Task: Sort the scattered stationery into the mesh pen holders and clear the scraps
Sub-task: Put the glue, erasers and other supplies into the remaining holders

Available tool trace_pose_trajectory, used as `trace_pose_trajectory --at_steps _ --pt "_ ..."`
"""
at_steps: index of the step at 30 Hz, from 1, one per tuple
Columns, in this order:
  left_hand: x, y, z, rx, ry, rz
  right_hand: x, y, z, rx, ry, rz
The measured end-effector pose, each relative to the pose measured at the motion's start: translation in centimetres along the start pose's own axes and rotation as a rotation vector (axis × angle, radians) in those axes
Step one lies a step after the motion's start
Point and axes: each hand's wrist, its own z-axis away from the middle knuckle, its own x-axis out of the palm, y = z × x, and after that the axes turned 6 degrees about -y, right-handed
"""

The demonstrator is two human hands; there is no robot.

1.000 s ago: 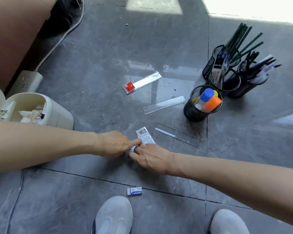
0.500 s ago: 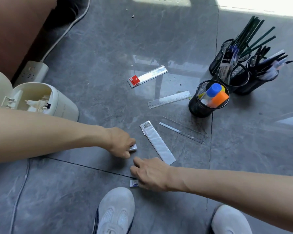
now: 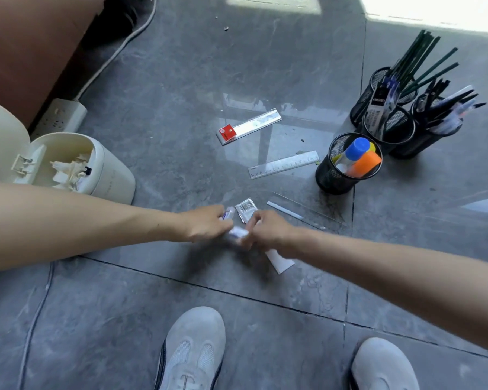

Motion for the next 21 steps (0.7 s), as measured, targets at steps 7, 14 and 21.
trace_pose_trajectory --at_steps 7,14,21 --pt "-0.4 5.0 -1.2 0.230 0.113 0.326 -5.8 -2.3 1.2 -0.071 -0.137 -0.664" --pt "-3.2 10.5 -1.1 0.434 0.024 0.289 -7.4 -3.6 3.0 -0.185 0.178 -0.581" --pt "-6.0 14.5 -2.0 0.498 0.077 0.641 -12.1 -6.2 5.7 -0.337 0.361 -0.715"
